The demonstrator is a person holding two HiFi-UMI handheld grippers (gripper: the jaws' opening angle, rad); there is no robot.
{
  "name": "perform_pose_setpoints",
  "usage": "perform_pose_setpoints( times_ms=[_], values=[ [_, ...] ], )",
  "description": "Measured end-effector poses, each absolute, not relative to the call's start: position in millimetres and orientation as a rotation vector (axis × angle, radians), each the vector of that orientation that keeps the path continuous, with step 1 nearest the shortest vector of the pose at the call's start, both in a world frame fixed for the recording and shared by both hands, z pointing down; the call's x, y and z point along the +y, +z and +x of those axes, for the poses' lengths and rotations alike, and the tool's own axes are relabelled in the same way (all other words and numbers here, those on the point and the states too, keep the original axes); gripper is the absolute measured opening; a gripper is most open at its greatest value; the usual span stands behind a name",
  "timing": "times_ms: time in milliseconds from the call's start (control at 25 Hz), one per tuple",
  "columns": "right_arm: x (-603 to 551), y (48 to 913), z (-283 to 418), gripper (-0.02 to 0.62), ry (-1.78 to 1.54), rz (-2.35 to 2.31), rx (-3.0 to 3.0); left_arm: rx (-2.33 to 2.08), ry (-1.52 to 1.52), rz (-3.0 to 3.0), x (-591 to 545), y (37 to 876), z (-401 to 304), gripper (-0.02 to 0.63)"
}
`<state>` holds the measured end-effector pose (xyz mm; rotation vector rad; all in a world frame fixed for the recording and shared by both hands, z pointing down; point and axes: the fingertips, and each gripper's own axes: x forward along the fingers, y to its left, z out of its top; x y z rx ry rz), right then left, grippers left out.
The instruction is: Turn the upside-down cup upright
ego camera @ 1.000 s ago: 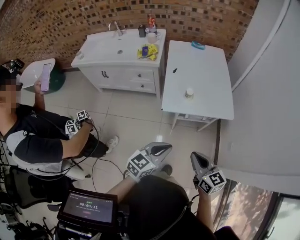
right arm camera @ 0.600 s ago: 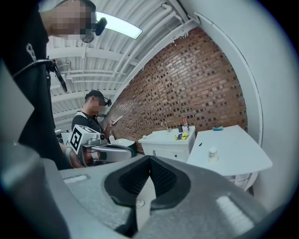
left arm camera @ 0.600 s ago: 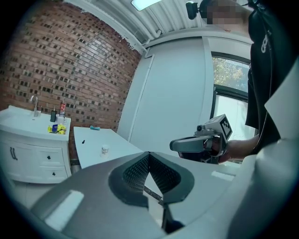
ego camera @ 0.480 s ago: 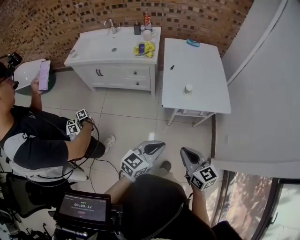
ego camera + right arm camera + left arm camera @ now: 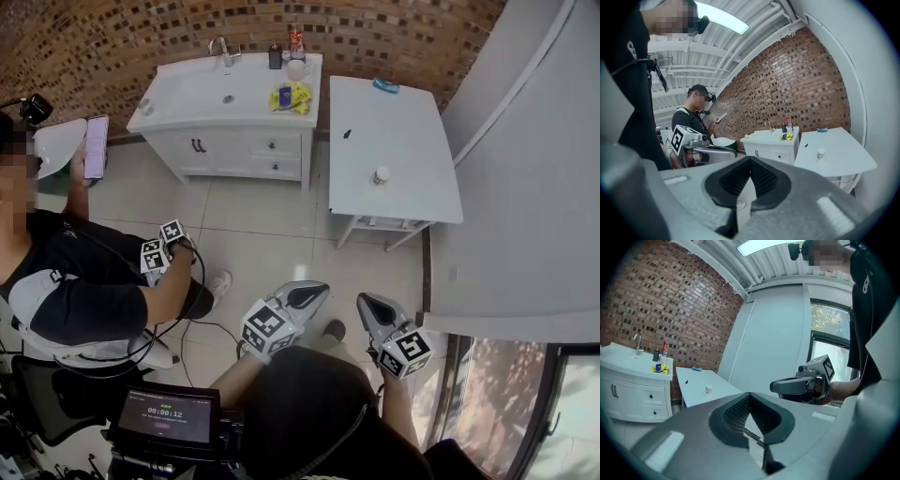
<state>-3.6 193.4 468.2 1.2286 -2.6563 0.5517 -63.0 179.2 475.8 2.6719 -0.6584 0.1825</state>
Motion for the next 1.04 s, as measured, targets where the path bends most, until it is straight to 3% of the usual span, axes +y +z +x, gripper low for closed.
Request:
perform_pose_setpoints(
  times_ms=[1040],
  values=[
    [188.0, 481.0, -18.6, -0.008, 0.543, 1.178, -2.66, -0.663, 0.201, 2.656, 184.0, 490.6, -71.3, 0.014]
  ],
)
